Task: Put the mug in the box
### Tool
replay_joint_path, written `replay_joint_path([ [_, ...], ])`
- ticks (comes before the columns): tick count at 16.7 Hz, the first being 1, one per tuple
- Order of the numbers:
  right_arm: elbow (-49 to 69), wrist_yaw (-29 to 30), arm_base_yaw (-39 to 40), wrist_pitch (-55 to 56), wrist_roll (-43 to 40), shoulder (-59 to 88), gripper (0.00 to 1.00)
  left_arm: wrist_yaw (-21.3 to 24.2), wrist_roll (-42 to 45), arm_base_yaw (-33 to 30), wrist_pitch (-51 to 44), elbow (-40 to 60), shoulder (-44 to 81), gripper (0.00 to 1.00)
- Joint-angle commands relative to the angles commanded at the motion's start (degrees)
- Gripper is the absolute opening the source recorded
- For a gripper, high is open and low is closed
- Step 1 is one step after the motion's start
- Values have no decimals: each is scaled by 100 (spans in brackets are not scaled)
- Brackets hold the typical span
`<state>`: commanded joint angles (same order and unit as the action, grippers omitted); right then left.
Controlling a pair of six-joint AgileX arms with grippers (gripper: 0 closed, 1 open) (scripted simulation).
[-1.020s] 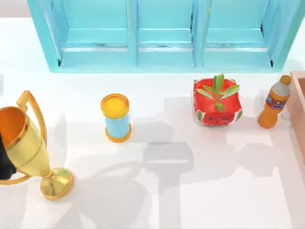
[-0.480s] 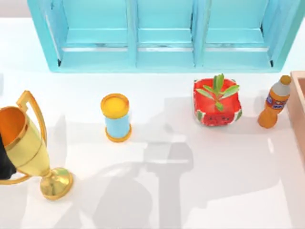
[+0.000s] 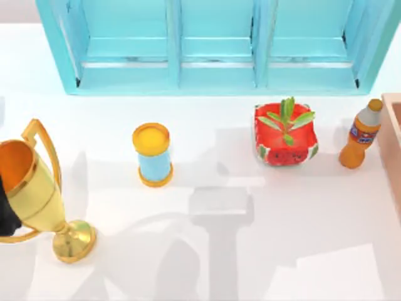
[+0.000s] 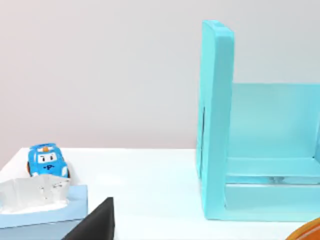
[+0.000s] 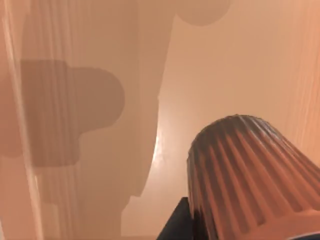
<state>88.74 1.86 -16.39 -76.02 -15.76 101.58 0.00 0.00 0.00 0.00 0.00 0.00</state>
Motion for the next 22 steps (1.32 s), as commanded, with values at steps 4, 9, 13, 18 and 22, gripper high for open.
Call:
replay_joint_path([
  [4, -524, -3, -12, 529, -3, 3, 0, 0, 0, 0, 0, 0, 0, 100],
  [9, -807, -3, -24, 815, -11, 29, 0, 0, 0, 0, 0, 0, 0, 100],
  [13, -807, -3, -24, 815, -11, 29, 23, 0, 0, 0, 0, 0, 0, 100],
  [18, -807, -3, -24, 815, -11, 29, 60, 0, 0, 0, 0, 0, 0, 100],
  [22, -807, -3, -24, 815, -11, 29, 90, 0, 0, 0, 0, 0, 0, 100],
])
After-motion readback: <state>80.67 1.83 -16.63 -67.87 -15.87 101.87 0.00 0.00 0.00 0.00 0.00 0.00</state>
